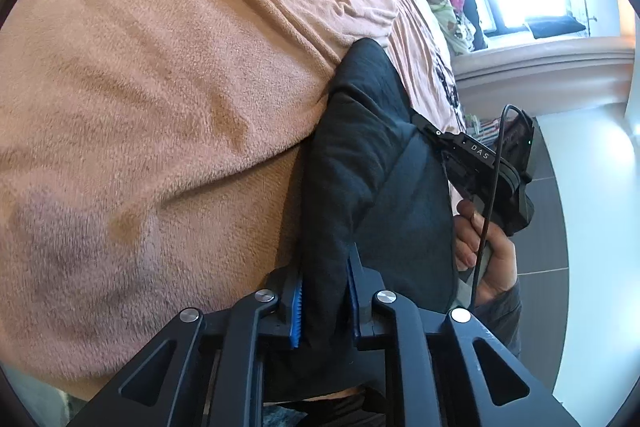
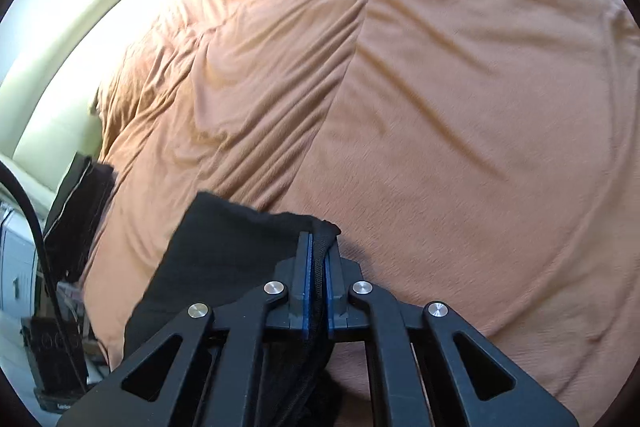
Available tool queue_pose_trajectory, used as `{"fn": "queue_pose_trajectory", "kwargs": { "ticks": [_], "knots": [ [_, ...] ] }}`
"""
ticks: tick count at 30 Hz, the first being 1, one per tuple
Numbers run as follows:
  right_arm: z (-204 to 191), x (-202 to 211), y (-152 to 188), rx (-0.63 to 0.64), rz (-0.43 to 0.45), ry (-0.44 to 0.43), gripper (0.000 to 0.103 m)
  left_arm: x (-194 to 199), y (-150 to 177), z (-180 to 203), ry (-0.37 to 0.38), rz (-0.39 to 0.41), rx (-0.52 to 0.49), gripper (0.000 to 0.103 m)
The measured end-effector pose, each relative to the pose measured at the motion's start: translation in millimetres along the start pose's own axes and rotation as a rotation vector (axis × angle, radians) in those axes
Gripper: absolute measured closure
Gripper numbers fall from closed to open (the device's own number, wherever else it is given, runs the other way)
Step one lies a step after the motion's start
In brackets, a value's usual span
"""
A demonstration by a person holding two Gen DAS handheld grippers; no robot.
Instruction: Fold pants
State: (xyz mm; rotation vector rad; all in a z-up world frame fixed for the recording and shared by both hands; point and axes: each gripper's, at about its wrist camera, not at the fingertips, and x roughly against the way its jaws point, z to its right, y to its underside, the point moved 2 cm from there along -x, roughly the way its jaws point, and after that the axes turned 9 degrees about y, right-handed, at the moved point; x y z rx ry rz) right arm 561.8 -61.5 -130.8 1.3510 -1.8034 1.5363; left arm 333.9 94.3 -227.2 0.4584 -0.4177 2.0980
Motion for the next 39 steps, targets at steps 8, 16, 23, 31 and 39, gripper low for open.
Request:
{"fn": "queue_pose_trajectory", "kwargs": {
  "ticks": [8,16,23,31,39],
  "knots": [
    [-2.3,0.2,6.6,-0.023,-0.013,-0.028,0.100,7.2,4.6,-0.6,-0.005,-0.028,0.002,0.082],
    [10.9,34.1,13.5,-0.043,0.009,-0.102,0.038,21.3,-14.9,10.0,-0.025,0.017,-0.032,0.056],
    [27.9,43.3,41.0,-0.095,-0.054,-0.185,0.038,6.5,-35.3,16.8,-0.029,0.007,-0.055,0.056],
    [47.1,40.1,56.8,-0.184,-0.119,-0.277,0.038,-11.2,-58.8,21.8,-0.029,-0.005,-0.065,0.056],
    [59.9,26.5,68.6,-0.230,-0.177,-0.301,0.038,-32.0,-82.1,26.6,-0.036,-0.031,-0.083,0.056]
  ]
}}
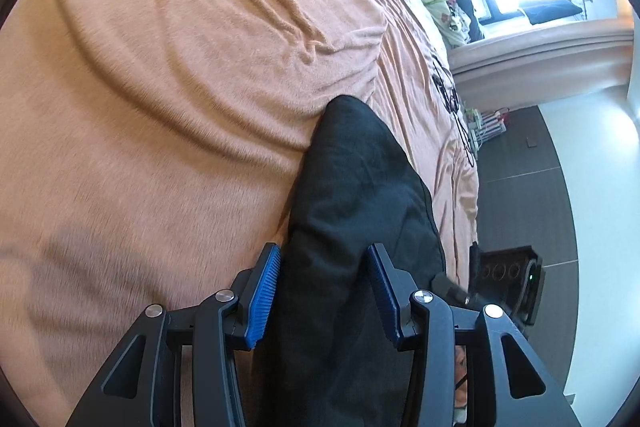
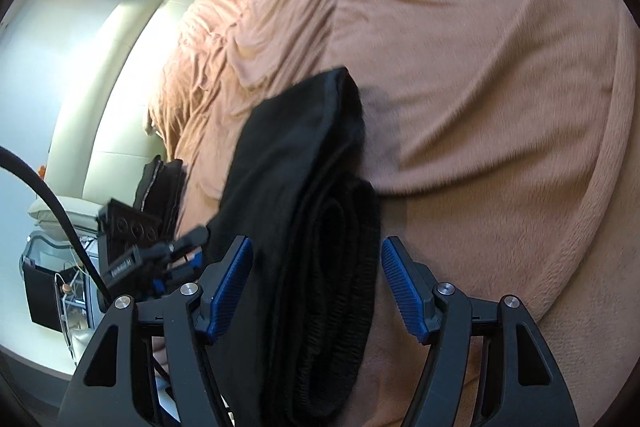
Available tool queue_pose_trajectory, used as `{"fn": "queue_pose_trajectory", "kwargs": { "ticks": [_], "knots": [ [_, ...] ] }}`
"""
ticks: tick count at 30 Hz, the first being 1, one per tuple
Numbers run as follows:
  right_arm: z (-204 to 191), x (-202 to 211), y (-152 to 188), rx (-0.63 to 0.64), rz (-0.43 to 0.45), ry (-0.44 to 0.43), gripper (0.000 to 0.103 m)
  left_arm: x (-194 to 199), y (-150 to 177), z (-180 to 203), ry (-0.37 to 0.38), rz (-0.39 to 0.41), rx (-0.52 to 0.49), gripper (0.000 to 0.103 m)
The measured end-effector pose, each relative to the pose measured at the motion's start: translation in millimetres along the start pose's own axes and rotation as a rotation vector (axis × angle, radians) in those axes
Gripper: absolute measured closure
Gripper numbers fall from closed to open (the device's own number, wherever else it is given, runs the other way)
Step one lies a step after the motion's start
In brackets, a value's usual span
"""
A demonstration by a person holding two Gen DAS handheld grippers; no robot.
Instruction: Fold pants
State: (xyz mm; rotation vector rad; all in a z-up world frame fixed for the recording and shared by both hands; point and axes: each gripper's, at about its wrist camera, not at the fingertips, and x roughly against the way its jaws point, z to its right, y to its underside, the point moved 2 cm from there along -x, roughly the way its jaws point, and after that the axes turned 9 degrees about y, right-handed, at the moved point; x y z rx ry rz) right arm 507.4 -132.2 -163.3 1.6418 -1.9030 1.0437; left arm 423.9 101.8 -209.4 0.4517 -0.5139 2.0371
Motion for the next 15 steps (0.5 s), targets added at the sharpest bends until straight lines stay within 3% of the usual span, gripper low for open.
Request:
{"fn": "queue_pose_trajectory", "kwargs": {
  "ticks": [3,6,8,15],
  "knots": [
    [0.5,-0.2,-0.2,0.001,-0.006,-0.005,0.038,-8.1,-10.8,4.5,-0.006,-0.010,-0.023,0.059],
    [-1.1,-2.4,-0.9,0.009,-0.010,-0.002,0.038,-18.0,-23.9,7.1,-0.033,-0.020,-0.044,0.072],
    [-0.2,-3.9,-2.5,0.010,-0.012,-0.004,0.038,-24.5,-31.6,9.7,-0.037,-0.027,-0.062,0.087],
    [-5.9,-8.7,0.3,0.023,-0.014,-0.008,0.038,-34.9,-52.9,11.8,-0.052,-0.002,-0.086,0.088]
  ]
}}
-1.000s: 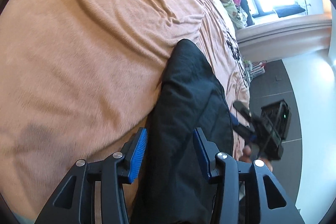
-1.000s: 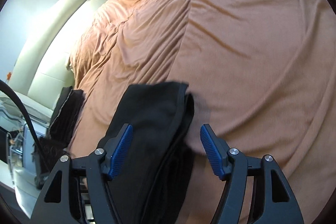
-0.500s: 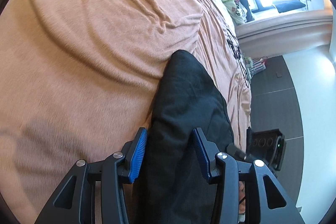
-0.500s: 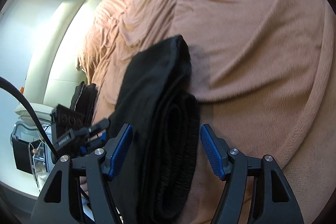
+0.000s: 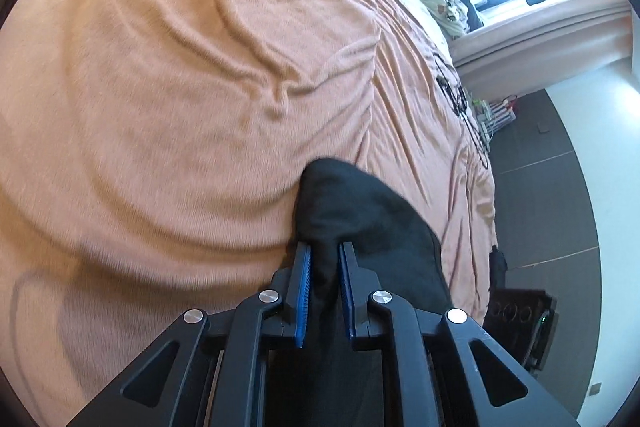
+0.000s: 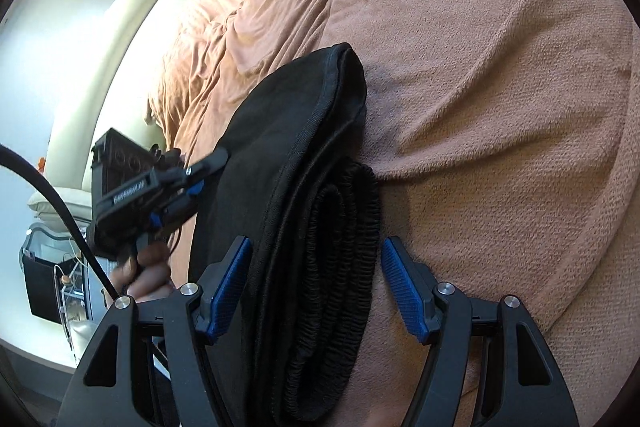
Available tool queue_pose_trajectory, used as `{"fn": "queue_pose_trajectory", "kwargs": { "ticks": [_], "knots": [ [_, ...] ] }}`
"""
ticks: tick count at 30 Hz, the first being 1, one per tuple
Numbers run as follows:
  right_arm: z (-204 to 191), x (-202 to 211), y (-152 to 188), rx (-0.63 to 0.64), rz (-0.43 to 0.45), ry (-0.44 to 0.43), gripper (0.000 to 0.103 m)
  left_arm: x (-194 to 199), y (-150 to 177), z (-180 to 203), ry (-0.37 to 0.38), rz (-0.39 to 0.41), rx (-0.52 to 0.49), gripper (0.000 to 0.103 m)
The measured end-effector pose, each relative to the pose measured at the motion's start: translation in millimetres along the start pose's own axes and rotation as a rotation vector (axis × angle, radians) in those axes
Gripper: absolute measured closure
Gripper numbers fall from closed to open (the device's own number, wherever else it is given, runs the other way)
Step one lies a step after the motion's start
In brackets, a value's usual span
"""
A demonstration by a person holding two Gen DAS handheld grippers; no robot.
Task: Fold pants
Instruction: 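Grip the folded shorts with both tools and lift them off the duvet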
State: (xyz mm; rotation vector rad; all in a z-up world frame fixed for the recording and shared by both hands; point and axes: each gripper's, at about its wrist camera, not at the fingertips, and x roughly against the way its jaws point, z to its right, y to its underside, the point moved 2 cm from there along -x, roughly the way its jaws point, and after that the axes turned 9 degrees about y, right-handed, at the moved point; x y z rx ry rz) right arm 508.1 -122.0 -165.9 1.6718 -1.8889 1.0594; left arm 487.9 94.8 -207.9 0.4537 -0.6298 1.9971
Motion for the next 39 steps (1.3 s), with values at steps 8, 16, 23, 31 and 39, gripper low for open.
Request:
{"fn": "queue_pose_trajectory", "kwargs": {
  "ticks": [8,16,23,31,39],
  "knots": [
    [6.2,-1.6,1.5,-0.041,0.012,-0.054,0.038,6.9,7.7,-15.5,0.003,-0.019,0.047,0.058],
    [4.7,-8.5,-2.4,-0.038,0.009,-0.060,0.038,13.9,30.0,-19.2,0.050,-0.049,0.058,0.058],
    [-8.0,-11.4,-5.3,0.001,0.014,0.004,0.056,2.5,36.3,-6.8,0.039,-0.044,0.023,0.064],
    [-32.7,11.6,1.0,0.076,0.079,0.033,0.078,17.0,39.1,10.1,0.033,-0.002,-0.021,0.087],
    [-53.8,37.2,12.7,0.122,0.133,0.030,0.078,40.1,43.8,31.5,0.076,0.043,-0.061,0.091]
  ]
}}
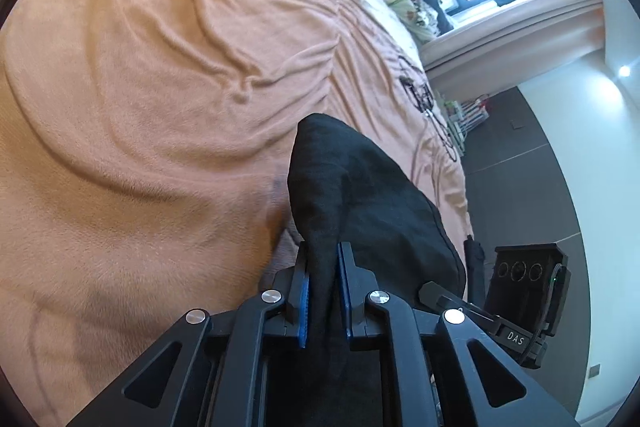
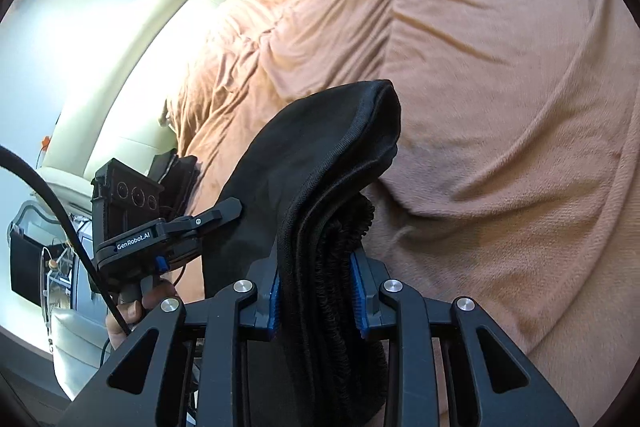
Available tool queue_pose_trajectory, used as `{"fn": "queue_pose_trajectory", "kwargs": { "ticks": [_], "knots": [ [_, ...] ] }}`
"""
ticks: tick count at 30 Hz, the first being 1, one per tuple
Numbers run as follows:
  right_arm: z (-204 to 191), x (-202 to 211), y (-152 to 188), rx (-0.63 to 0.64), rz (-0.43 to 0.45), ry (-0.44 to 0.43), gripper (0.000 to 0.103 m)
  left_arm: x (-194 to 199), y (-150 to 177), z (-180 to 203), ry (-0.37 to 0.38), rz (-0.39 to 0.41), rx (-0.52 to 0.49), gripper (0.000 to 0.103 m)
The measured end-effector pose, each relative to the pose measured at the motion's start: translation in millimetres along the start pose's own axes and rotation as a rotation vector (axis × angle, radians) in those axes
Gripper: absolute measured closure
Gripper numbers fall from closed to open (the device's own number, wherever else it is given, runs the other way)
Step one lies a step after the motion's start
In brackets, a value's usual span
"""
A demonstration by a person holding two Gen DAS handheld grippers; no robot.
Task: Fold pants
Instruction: 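Grip the folded shorts with both tools and lift them off the duvet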
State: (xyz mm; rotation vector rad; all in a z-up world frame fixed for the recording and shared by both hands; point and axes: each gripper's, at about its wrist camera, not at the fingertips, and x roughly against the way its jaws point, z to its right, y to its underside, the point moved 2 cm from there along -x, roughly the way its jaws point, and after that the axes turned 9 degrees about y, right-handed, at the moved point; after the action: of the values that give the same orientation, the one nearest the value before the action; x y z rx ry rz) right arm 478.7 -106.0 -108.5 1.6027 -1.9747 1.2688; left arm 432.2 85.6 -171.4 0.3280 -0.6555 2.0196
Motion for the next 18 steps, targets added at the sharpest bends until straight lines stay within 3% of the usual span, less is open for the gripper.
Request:
{"fn": "queue_pose_trajectory", "kwargs": {
  "ticks": [18],
  "knots": [
    [-50.8,97.2,31.6,0.142,0.201,-0.021,0.081,62.8,18.6,70.9,0.086,0.146,-0.121,0.096]
  ]
}}
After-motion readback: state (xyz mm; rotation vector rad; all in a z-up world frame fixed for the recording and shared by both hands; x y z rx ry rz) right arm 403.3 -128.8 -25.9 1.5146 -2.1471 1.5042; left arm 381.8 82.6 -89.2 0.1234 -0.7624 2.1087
